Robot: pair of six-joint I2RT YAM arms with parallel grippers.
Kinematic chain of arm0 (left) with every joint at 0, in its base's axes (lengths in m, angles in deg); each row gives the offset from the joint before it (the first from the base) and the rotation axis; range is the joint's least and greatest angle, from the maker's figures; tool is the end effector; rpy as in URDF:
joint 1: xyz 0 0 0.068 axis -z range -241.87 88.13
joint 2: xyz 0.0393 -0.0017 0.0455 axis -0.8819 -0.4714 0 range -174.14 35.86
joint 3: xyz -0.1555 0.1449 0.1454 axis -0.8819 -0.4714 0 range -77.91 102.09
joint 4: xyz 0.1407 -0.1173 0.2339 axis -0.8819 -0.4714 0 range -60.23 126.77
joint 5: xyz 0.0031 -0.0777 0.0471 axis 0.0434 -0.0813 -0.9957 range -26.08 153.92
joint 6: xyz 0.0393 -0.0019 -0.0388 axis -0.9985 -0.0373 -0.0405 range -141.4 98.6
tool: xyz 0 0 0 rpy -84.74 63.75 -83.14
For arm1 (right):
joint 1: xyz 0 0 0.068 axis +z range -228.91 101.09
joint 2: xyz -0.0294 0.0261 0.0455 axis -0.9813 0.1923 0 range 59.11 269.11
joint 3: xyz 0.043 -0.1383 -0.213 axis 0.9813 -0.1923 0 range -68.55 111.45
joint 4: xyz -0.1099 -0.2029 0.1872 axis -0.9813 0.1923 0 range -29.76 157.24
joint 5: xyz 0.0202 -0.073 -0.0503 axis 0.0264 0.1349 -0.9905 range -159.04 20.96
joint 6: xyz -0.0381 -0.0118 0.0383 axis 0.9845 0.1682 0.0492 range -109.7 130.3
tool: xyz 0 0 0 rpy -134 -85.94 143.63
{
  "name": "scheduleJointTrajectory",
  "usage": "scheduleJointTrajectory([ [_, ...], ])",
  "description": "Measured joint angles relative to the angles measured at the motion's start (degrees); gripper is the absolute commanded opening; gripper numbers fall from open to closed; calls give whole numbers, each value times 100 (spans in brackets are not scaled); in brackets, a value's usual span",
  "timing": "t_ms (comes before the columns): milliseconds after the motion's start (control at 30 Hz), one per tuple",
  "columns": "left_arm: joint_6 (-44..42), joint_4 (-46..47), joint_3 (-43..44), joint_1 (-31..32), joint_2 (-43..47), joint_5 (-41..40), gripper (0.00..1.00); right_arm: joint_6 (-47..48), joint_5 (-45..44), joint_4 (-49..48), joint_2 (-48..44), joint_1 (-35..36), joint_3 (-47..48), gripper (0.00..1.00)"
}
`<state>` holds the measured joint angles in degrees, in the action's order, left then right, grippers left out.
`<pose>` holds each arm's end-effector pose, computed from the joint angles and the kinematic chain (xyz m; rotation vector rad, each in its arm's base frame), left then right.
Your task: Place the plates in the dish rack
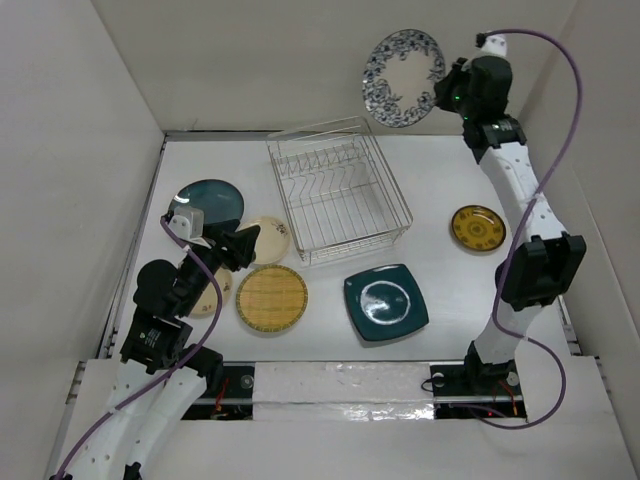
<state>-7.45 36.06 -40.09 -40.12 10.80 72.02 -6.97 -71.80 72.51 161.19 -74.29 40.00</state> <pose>0.1527 -0.0667 0.3628 0.2151 1.3728 -0.6180 0.4558 0.0351 0.4364 0.2213 1.6632 0.2481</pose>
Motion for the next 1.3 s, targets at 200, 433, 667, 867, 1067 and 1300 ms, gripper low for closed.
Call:
scheduleJointTrajectory([
  [200, 0, 0, 0, 0, 0, -11, 49, 420, -619, 778, 758, 927, 763, 0],
  [433, 0, 0, 0, 0, 0, -24, 49, 817, -1556, 1408, 1534, 1084, 973, 0],
  [667, 0, 0, 0, 0, -4, -24, 49, 1091, -2177, 1390, 1606, 1342, 988, 0],
  [867, 0, 0, 0, 0, -4, -24, 49, 1515, -2662, 1344, 1639, 1683, 988, 0],
  [1067, 0, 0, 0, 0, -13, -24, 49, 1965, -3226, 984, 1906, 2122, 986, 0],
  [1300, 0, 0, 0, 0, -81, -24, 49, 2039, -3407, 957, 2247, 2286, 986, 38],
])
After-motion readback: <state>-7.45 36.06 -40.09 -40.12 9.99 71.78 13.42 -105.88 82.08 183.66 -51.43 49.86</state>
